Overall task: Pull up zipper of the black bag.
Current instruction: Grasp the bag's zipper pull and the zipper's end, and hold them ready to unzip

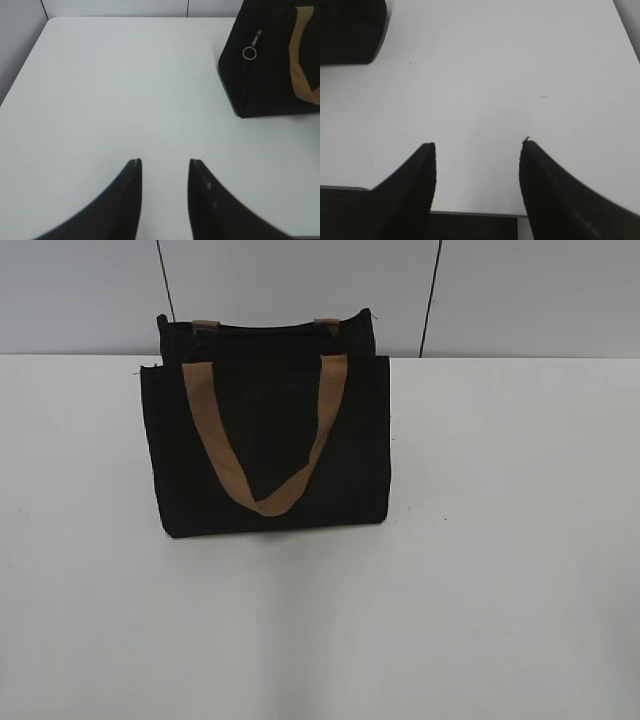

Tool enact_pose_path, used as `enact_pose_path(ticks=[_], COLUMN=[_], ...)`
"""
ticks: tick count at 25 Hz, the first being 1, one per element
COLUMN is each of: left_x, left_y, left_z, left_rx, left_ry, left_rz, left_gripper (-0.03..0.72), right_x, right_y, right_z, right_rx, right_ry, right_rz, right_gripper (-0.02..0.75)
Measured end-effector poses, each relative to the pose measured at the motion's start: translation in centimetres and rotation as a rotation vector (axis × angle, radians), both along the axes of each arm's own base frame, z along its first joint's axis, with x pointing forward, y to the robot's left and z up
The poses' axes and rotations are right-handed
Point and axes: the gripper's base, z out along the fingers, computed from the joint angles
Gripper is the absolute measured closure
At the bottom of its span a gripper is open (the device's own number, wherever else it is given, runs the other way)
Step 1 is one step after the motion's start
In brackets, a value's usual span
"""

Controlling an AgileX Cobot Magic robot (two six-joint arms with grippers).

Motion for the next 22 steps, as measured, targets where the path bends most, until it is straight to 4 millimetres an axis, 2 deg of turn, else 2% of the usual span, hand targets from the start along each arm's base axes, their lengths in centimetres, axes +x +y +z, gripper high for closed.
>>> enact_pose_path(ticks=[22], left_x=[0.00], left_y=[0.00], left_z=[0.00], left_rx=[0.000], left_ry=[0.000], left_rz=[0.000], left_gripper=[0.451], right_x=[0.00], right_y=[0.00], right_z=[0.00], right_rx=[0.000], right_ry=[0.000], right_rz=[0.000], right_gripper=[0.329])
